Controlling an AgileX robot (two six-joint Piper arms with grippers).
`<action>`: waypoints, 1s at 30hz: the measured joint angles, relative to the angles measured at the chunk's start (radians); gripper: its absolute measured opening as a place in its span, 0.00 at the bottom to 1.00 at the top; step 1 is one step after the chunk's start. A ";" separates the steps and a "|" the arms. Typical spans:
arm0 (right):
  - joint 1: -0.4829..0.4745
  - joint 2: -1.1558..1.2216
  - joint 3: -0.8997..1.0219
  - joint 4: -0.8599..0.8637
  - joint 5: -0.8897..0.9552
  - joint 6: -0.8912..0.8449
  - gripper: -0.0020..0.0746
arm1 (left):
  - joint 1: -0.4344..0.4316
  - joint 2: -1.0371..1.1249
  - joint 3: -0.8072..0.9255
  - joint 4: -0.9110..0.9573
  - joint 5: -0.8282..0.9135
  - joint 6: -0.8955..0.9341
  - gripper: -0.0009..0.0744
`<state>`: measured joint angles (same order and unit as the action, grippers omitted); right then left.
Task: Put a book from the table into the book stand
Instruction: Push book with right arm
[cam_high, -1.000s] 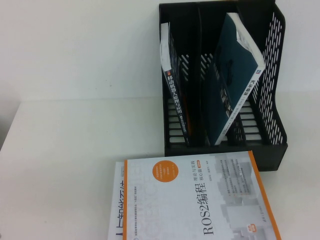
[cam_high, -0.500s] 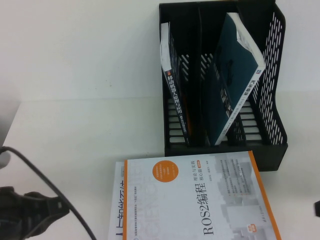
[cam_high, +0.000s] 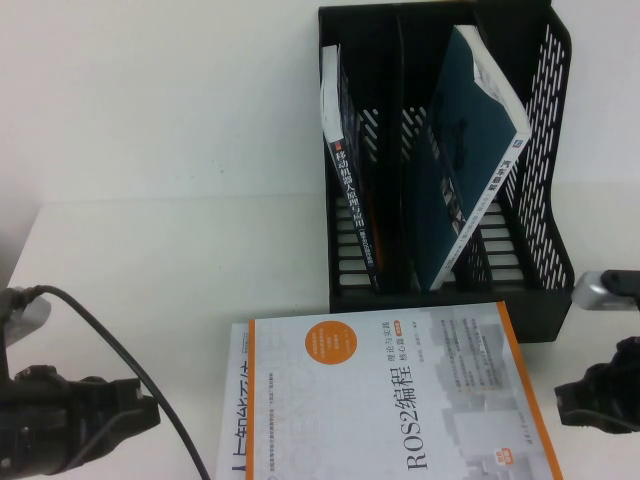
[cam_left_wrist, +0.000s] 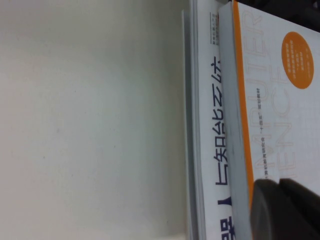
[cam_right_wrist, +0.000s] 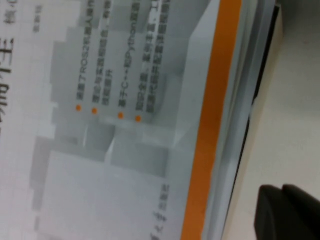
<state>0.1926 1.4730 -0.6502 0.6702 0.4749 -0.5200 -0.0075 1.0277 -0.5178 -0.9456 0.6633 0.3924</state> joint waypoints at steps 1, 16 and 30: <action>0.002 0.016 -0.009 0.002 0.002 0.000 0.03 | 0.000 0.000 0.000 -0.001 0.000 0.005 0.01; 0.088 0.090 -0.100 0.004 0.050 0.021 0.03 | 0.000 0.000 0.000 -0.002 0.000 0.030 0.01; 0.092 0.090 -0.109 0.004 0.050 0.025 0.03 | 0.000 0.002 -0.002 -0.005 -0.043 0.030 0.01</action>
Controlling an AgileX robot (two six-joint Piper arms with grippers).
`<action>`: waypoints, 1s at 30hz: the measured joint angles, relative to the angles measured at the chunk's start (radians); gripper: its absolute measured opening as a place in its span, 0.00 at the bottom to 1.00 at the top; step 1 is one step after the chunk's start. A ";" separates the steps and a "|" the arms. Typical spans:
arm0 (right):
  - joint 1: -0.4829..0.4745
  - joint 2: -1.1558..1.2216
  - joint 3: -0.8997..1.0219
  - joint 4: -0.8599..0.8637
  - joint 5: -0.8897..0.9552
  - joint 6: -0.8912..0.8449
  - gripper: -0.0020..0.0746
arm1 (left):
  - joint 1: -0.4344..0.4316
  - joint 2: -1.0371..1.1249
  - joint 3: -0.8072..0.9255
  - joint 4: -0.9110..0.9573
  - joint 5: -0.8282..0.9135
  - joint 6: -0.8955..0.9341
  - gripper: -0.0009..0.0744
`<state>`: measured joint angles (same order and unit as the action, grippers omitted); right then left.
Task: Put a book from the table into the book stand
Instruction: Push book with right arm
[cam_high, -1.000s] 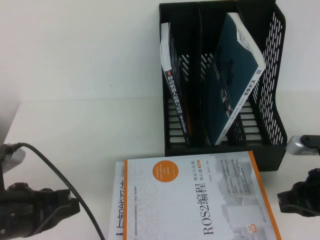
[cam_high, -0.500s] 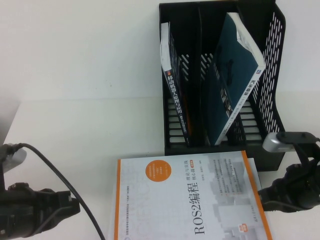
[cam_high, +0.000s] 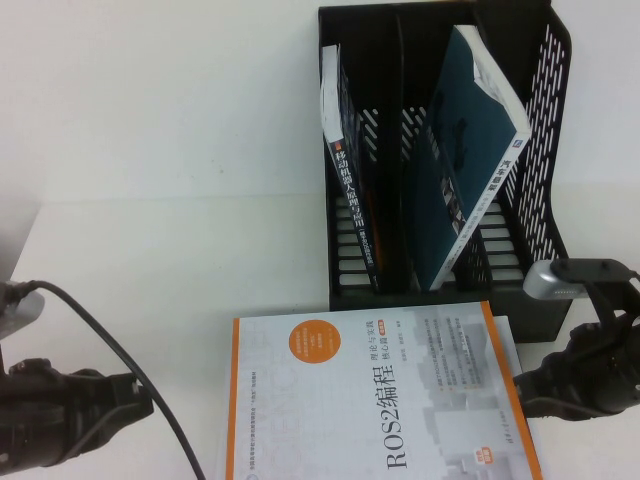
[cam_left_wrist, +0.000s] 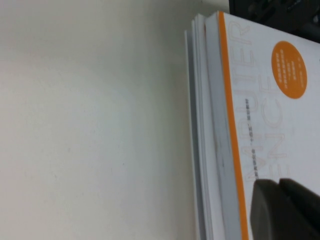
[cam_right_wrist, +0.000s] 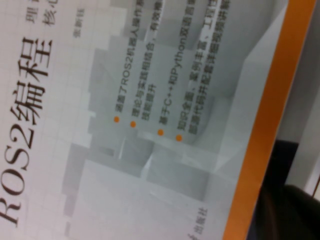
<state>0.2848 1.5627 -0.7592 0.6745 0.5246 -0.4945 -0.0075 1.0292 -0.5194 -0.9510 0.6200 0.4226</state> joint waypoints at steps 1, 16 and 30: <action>0.000 0.000 0.000 0.000 0.000 0.000 0.03 | 0.000 0.000 0.000 -0.002 -0.004 0.000 0.01; 0.141 0.052 -0.017 0.015 -0.096 0.042 0.03 | 0.000 0.000 0.000 -0.010 0.000 0.007 0.04; 0.153 0.071 -0.061 0.017 -0.069 0.052 0.03 | 0.002 0.000 0.000 -0.016 0.039 0.011 0.60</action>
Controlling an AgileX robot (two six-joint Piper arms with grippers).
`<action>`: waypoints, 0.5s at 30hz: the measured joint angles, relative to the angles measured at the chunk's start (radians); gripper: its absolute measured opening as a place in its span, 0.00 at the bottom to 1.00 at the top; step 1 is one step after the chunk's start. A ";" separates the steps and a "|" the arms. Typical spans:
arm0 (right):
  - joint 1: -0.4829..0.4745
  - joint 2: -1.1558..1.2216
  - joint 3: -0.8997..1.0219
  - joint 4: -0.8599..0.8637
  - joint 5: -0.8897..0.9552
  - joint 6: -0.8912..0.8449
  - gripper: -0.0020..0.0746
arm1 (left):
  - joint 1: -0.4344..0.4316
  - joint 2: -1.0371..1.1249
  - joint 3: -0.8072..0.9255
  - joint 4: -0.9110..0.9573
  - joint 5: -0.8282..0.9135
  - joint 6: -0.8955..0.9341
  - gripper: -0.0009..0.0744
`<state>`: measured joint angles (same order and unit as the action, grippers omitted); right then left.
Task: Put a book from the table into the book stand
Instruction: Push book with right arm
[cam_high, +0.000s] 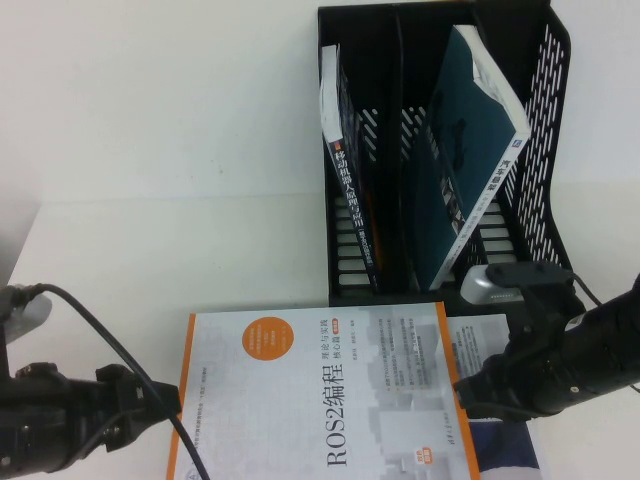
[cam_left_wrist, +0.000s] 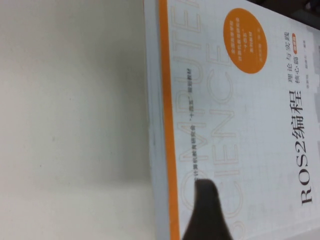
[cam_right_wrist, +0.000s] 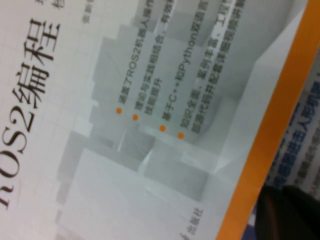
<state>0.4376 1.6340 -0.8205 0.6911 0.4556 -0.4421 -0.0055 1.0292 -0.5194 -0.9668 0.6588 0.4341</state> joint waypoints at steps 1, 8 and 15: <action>0.002 0.005 -0.006 -0.002 0.005 0.000 0.03 | 0.002 0.000 0.000 0.000 0.000 0.000 0.61; 0.029 0.034 -0.052 -0.010 0.029 0.000 0.03 | 0.108 0.011 -0.002 0.000 0.043 0.002 0.62; 0.033 0.041 -0.059 -0.010 0.029 0.000 0.03 | 0.248 0.098 -0.053 -0.072 0.182 0.098 0.62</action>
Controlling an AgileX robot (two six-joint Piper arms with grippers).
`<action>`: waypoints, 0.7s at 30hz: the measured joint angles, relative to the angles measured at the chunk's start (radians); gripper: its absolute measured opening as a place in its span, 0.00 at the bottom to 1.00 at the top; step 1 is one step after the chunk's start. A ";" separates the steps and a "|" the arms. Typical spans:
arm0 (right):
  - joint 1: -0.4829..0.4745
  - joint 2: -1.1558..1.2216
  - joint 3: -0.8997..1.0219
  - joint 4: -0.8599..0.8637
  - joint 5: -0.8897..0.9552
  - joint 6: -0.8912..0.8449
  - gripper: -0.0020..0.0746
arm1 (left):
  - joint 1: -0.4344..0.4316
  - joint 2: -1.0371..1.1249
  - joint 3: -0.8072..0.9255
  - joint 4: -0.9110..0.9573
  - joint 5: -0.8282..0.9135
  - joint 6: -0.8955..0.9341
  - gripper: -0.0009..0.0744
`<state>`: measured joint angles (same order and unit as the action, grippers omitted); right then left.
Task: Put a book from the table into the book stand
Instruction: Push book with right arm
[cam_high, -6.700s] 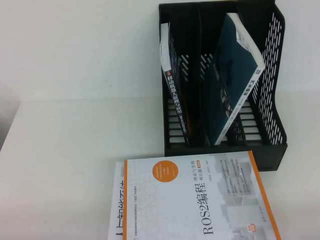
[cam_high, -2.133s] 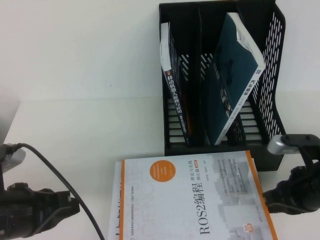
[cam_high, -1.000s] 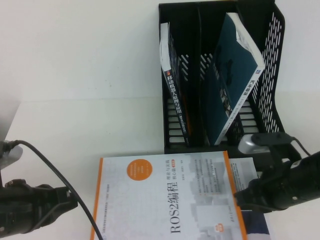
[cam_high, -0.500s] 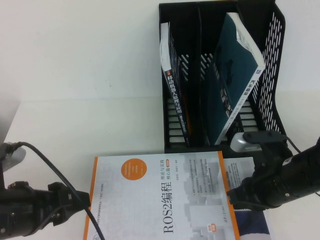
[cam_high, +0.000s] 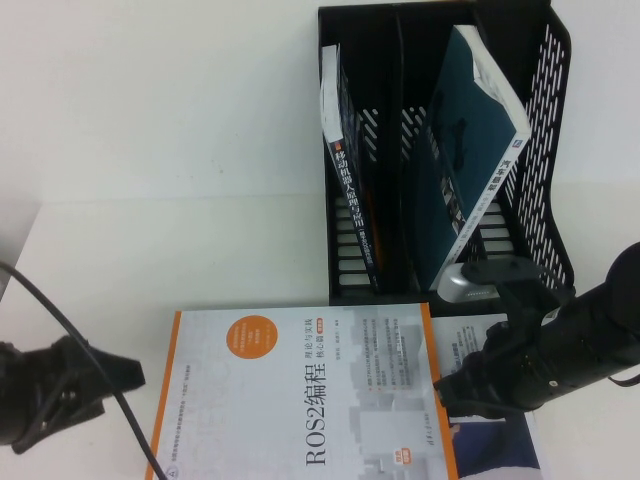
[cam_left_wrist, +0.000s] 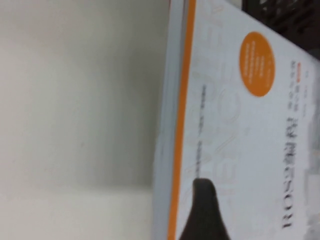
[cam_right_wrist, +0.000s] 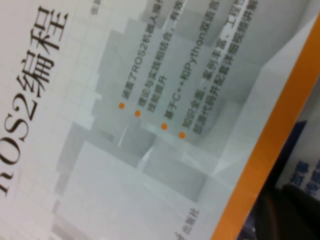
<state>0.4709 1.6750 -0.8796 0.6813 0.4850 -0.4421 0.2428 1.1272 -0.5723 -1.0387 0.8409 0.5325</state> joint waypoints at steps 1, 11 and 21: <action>0.000 0.002 0.000 0.000 0.000 0.000 0.03 | 0.007 0.019 -0.005 -0.021 0.011 0.023 0.62; 0.010 0.019 -0.009 0.015 -0.009 0.000 0.03 | 0.020 0.213 -0.099 -0.116 0.061 0.102 0.74; 0.015 0.024 -0.009 0.025 -0.018 0.000 0.03 | 0.022 0.485 -0.258 -0.129 0.300 0.229 0.80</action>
<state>0.4854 1.6992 -0.8885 0.7066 0.4672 -0.4421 0.2649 1.6126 -0.8302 -1.1680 1.1408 0.7617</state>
